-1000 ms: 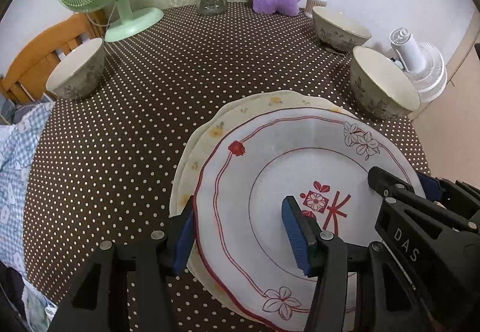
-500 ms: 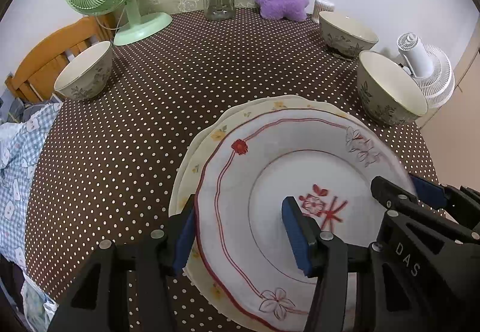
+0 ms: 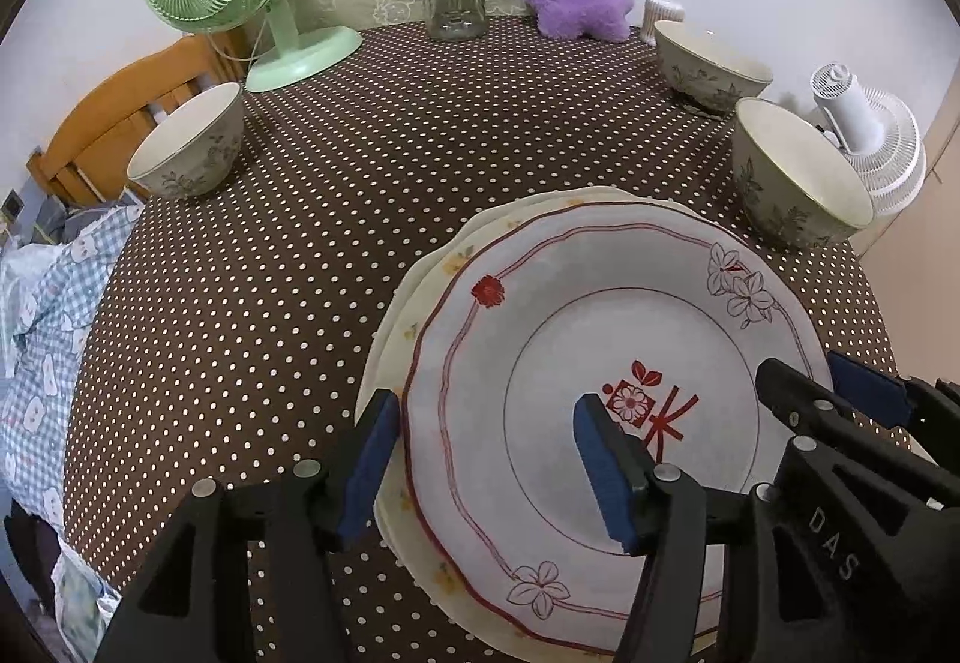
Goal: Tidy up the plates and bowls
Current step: 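Open both grippers and withdraw them from the plate stack, then move both grippers to the grey-green bowl and grasp its rim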
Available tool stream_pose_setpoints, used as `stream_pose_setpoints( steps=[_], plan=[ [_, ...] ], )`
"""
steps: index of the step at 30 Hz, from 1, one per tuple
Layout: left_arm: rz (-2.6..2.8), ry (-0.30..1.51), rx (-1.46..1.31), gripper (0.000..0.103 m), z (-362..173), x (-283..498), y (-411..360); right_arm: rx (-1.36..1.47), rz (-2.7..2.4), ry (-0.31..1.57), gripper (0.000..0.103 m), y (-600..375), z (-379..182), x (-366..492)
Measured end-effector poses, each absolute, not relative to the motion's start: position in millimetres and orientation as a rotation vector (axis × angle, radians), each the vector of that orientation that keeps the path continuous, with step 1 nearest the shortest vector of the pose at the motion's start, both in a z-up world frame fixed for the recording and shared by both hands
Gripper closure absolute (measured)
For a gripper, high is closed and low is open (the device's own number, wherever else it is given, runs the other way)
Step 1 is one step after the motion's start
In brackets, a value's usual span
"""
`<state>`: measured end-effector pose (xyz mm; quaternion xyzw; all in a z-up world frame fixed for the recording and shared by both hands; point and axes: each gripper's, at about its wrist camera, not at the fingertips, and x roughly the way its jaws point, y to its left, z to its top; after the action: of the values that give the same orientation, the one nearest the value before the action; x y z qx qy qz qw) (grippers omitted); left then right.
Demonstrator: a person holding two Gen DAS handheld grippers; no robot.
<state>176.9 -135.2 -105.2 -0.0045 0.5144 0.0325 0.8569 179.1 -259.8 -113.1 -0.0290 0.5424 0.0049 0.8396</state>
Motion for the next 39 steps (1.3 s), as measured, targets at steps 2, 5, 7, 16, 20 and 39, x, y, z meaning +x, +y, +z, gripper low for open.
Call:
stream_pose_setpoints(
  steps=[2,5,7,16,20,39],
  plan=[
    [0.083,1.073,-0.008,0.035,-103,176,-134,-0.062,0.012,1.146,0.062,-259,-113,181],
    [0.094,1.068,-0.006,0.031,-100,176,-130,-0.068,0.022,1.146,0.062,-256,-114,183],
    [0.091,1.069,-0.012,0.026,-97,175,-128,-0.068,0.027,1.148,0.062,-257,-114,184],
    [0.104,1.08,-0.091,0.018,-77,171,-100,-0.004,0.095,1.08,0.031,-264,-89,178],
    [0.113,1.038,-0.102,0.011,-58,168,-85,0.008,0.116,1.055,0.03,-256,-73,178],
    [-0.153,0.968,-0.002,0.006,-19,211,-84,0.166,-0.112,0.984,0.03,-257,-29,184]
  ],
)
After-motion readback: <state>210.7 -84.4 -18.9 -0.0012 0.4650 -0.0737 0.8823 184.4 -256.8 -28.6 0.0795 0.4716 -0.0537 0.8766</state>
